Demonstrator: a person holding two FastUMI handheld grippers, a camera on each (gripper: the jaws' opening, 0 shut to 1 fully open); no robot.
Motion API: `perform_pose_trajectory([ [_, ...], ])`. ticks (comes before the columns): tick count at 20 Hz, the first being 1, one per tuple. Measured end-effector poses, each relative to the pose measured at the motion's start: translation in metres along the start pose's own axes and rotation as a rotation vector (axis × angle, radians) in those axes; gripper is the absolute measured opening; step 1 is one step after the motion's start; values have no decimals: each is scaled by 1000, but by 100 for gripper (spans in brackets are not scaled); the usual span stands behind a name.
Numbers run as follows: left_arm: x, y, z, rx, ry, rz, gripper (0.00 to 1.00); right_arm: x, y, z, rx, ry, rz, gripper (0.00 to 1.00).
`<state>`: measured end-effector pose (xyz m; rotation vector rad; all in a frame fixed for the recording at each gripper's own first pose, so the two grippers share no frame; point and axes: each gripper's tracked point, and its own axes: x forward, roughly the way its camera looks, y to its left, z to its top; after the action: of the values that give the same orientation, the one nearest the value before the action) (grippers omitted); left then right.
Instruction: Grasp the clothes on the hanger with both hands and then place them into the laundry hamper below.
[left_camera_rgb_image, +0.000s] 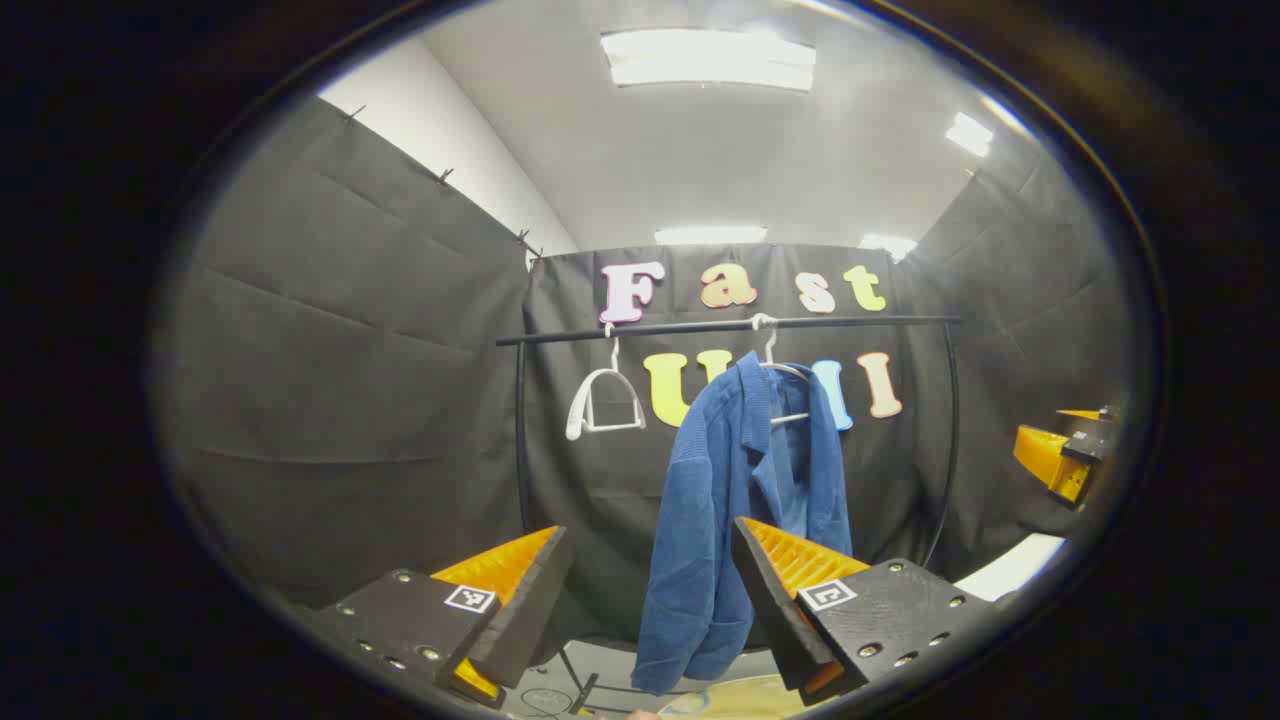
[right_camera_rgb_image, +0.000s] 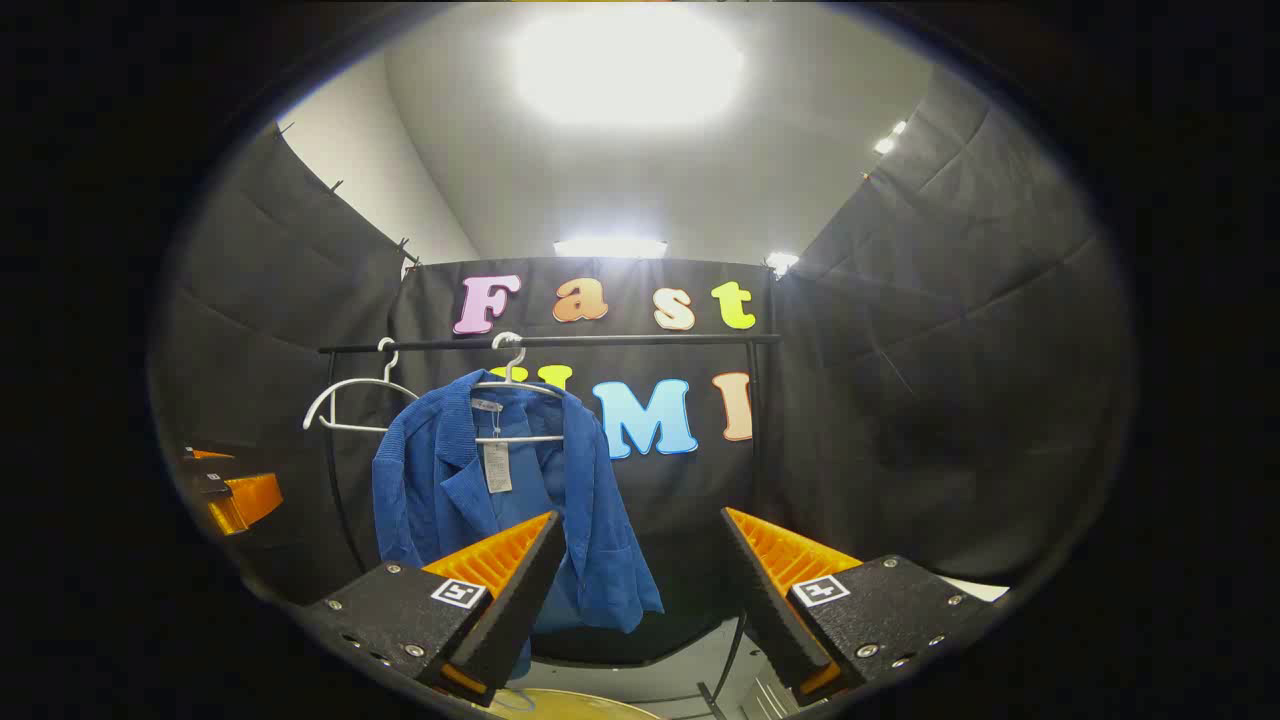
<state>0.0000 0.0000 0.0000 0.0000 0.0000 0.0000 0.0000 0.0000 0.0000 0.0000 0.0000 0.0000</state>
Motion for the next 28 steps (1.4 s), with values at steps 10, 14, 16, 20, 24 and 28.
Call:
perform_pose_trajectory([
  [10,5,-9,1,15,-7,0,93,4,-1,-3,3,8,-5,95],
  [14,9,-12,0,15,-3,6,93,8,-1,-5,4,15,-7,95],
  [16,16,-16,0,17,-3,5,93,11,-1,-6,7,23,-4,95],
  [20,36,-34,8,8,-13,1,93,39,-1,-1,15,23,12,95],
  [24,56,-59,18,-11,-37,-6,93,78,1,10,19,-5,44,95],
  [28,79,-89,26,-31,-52,-18,93,111,5,16,37,-26,83,95],
])
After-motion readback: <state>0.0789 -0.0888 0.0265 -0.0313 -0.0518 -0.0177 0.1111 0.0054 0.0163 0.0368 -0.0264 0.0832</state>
